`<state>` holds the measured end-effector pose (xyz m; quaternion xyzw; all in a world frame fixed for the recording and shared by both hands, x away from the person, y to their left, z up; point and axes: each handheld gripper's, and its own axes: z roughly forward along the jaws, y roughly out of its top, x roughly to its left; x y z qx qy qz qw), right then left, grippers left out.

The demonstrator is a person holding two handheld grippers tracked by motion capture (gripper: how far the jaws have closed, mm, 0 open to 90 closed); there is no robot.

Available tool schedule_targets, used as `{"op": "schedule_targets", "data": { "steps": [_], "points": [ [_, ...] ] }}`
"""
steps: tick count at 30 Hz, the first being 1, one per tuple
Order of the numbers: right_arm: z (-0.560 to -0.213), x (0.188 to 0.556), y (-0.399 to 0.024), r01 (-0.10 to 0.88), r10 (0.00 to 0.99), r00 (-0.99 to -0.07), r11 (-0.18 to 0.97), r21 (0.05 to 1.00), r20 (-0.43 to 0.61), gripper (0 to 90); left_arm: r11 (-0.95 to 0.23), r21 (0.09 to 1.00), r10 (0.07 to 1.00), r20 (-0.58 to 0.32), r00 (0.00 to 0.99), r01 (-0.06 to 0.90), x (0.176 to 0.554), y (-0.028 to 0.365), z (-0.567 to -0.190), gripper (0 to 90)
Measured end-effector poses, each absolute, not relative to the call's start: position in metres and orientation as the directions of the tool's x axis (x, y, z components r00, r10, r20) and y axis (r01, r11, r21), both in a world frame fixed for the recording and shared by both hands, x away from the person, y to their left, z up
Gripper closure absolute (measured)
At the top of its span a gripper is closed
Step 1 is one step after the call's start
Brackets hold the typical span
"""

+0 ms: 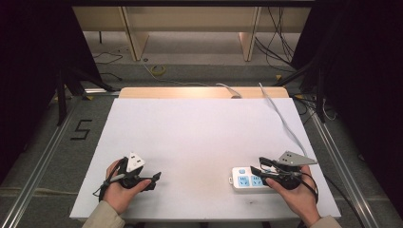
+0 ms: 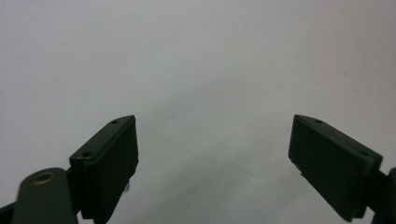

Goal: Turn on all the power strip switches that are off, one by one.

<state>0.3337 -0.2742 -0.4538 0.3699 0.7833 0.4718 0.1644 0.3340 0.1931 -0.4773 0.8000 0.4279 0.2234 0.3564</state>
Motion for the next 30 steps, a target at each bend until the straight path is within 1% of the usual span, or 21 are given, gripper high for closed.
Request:
{"op": "schedule_targets", "data": {
  "steps": [10, 15, 21, 25, 30],
  "points": [
    [-0.45, 0.3323, -0.2719, 0.413, 0.732, -0.678, 0.307, 0.857, 0.064, 52.4, -0.382, 0.763, 0.844, 0.058, 0.533, 0.522, 0.3333, 0.194, -0.4775, 15.6],
    [-0.4475, 0.3328, -0.2711, 0.411, 0.733, -0.678, 0.322, 0.853, 0.05, 56.3, -0.383, 0.764, 0.844, 0.06, 0.534, 0.519, 0.3335, 0.1942, -0.4772, 15.6],
    [-0.4461, 0.3327, -0.2712, 0.401, 0.732, -0.681, 0.348, 0.847, 0.021, 63.2, -0.386, 0.766, 0.84, 0.062, 0.538, 0.514, 0.3331, 0.1938, -0.4771, 15.7],
    [-0.4443, 0.3331, -0.2718, 0.39, 0.728, -0.686, 0.371, 0.843, -0.003, 70.7, -0.386, 0.765, 0.842, 0.063, 0.536, 0.515, 0.3331, 0.1944, -0.4769, 15.7],
    [-0.4435, 0.3339, -0.2725, 0.389, 0.728, -0.685, 0.387, 0.836, -0.018, 75.9, -0.387, 0.765, 0.841, 0.064, 0.537, 0.516, 0.3332, 0.1946, -0.4771, 15.7]
  ]
}}
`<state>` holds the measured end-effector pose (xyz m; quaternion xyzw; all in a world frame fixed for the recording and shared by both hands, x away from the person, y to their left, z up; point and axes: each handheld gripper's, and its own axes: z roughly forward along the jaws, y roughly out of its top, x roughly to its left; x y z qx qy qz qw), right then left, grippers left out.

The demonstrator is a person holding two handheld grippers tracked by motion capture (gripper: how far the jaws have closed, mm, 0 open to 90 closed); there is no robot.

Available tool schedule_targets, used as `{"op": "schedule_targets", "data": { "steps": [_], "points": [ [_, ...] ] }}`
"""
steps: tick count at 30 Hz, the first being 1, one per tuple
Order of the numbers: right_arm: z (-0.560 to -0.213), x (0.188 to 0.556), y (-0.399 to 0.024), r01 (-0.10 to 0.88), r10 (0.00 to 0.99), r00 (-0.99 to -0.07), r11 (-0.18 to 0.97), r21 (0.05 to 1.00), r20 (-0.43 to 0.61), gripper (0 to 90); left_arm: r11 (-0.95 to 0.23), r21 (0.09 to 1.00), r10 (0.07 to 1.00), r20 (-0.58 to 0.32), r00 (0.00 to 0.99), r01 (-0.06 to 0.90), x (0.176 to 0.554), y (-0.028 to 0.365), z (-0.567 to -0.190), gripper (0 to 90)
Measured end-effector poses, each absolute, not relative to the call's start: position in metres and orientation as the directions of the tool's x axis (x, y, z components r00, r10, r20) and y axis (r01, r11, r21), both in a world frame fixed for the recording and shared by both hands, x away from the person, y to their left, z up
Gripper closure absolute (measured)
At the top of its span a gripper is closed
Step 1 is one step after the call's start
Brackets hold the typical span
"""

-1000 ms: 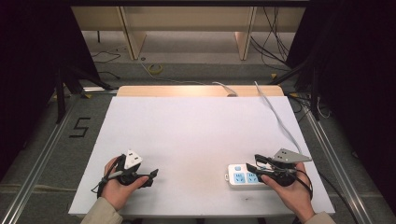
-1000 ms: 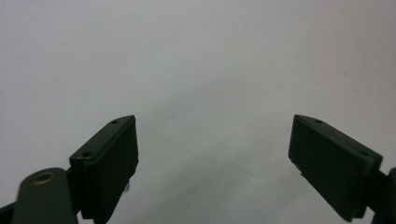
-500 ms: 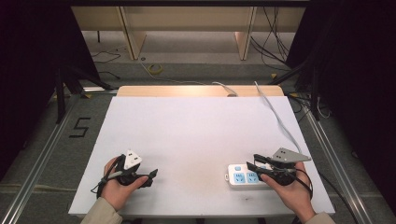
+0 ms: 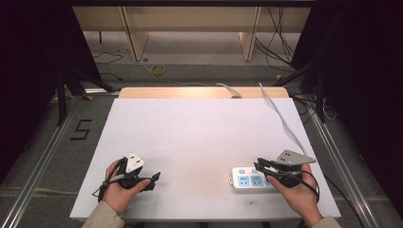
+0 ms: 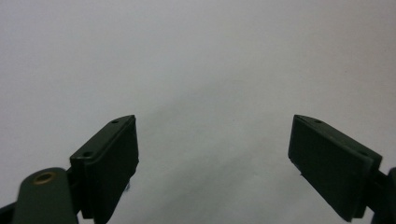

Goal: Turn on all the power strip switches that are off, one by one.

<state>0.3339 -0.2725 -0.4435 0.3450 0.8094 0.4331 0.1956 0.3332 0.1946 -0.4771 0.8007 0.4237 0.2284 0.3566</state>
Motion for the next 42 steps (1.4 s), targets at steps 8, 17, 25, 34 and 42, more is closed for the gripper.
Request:
{"op": "schedule_targets", "data": {
  "steps": [8, 17, 25, 34, 42],
  "points": [
    [-0.442, 0.336, -0.276, 0.398, 0.728, -0.685, 0.404, 0.824, -0.027, 85.9, -0.388, 0.765, 0.84, 0.065, 0.538, 0.513, 0.333, 0.195, -0.477, 15.7],
    [-0.439, 0.337, -0.28, 0.425, 0.75, -0.661, 0.392, 0.816, -0.016, 90.0, -0.387, 0.766, 0.841, 0.065, 0.538, 0.513, 0.333, 0.195, -0.477, 15.7],
    [-0.438, 0.338, -0.282, 0.46, 0.761, -0.649, 0.375, 0.805, 0.017, 90.0, -0.39, 0.767, 0.839, 0.069, 0.539, 0.51, 0.333, 0.194, -0.477, 15.7],
    [-0.436, 0.339, -0.286, 0.483, 0.783, -0.621, 0.367, 0.795, 0.016, 90.0, -0.39, 0.767, 0.84, 0.069, 0.539, 0.51, 0.333, 0.195, -0.477, 15.7],
    [-0.437, 0.34, -0.288, 0.513, 0.802, -0.597, 0.369, 0.775, 0.014, 90.0, -0.386, 0.77, 0.842, 0.071, 0.534, 0.507, 0.333, 0.195, -0.476, 15.8]
  ]
}}
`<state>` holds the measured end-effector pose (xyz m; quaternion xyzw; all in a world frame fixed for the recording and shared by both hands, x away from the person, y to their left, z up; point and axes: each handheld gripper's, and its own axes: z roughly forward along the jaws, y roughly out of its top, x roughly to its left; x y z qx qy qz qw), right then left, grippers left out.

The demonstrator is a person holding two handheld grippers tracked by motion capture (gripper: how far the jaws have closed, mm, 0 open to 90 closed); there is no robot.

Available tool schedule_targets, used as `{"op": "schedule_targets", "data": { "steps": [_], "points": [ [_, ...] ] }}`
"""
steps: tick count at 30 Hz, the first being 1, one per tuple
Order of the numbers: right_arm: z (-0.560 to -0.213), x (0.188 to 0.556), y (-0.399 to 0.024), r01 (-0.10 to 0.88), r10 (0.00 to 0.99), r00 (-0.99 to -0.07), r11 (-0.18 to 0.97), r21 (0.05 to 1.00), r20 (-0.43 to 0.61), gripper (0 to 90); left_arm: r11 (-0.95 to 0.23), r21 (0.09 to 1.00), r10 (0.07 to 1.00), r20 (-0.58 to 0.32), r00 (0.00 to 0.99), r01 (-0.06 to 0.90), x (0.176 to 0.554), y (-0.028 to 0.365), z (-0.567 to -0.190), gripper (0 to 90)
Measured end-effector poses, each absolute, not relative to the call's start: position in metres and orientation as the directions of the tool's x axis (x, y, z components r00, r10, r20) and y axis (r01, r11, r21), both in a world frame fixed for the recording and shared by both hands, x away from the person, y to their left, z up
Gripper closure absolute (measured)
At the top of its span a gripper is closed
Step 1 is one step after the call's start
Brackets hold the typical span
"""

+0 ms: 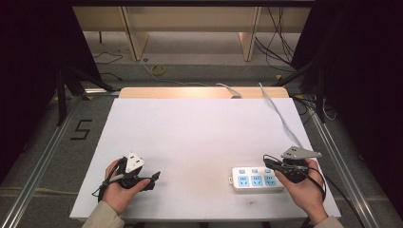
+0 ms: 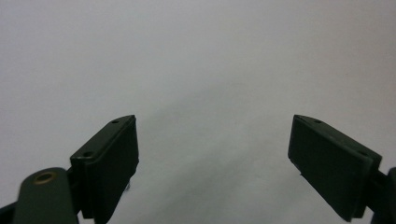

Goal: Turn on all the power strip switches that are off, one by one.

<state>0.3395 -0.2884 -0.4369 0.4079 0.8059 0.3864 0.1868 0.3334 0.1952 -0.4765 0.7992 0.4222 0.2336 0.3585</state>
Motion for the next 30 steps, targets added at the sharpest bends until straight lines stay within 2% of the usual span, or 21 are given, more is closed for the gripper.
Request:
{"op": "schedule_targets", "data": {
  "steps": [30],
  "points": [
    [-0.441, 0.343, -0.2909, 0.607, 0.844, -0.534, 0.347, 0.715, 0.044, 90.0, -0.38, 0.775, 0.845, 0.069, 0.53, 0.505, 0.3338, 0.1952, -0.4768, 15.9]
  ]
}}
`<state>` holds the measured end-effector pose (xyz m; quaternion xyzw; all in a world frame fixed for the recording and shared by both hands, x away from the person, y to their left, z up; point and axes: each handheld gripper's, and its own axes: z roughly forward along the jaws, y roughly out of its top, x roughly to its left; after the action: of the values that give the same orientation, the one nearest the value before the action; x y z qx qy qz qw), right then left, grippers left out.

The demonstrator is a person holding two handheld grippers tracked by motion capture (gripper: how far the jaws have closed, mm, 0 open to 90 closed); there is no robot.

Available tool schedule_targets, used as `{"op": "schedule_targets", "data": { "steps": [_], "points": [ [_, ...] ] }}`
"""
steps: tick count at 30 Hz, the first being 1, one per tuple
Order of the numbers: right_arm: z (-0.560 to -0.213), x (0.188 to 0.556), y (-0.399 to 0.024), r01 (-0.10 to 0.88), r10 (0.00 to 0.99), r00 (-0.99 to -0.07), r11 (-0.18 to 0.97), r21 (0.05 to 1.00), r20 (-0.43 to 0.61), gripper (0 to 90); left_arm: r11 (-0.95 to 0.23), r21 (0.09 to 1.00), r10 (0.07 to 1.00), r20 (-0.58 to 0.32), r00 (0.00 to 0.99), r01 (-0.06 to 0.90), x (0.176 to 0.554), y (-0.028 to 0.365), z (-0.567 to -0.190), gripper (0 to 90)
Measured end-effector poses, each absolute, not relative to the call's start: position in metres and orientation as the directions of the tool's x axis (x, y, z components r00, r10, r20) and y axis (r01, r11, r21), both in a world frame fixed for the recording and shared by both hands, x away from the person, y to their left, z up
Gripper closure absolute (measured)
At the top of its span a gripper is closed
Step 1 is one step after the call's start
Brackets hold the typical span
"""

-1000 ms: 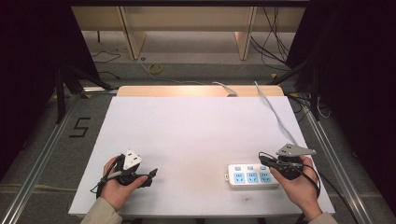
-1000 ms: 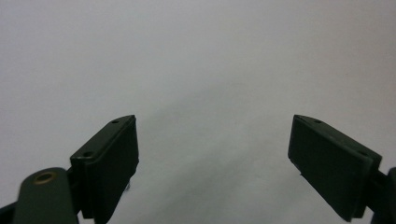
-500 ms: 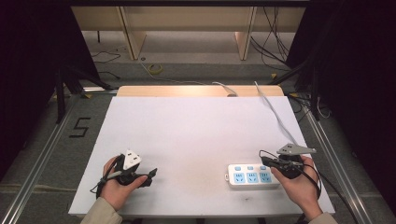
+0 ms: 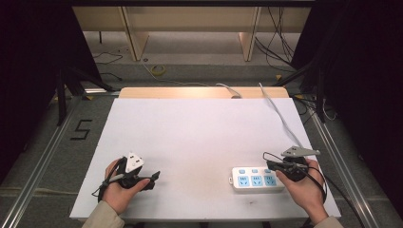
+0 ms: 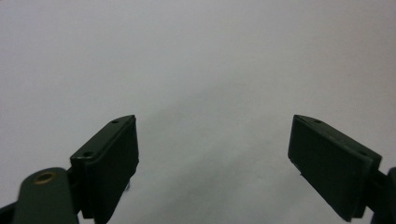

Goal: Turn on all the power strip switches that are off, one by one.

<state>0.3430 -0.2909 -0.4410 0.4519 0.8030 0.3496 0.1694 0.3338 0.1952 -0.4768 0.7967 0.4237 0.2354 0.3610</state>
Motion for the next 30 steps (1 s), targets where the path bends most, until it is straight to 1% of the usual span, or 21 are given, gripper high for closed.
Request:
{"op": "schedule_targets", "data": {
  "steps": [30],
  "points": [
    [-0.4404, 0.3476, -0.2874, 0.679, 0.854, -0.517, 0.372, 0.633, 0.053, 90.0, -0.382, 0.774, 0.845, 0.07, 0.53, 0.506, 0.3338, 0.1957, -0.477, 15.9]
  ]
}}
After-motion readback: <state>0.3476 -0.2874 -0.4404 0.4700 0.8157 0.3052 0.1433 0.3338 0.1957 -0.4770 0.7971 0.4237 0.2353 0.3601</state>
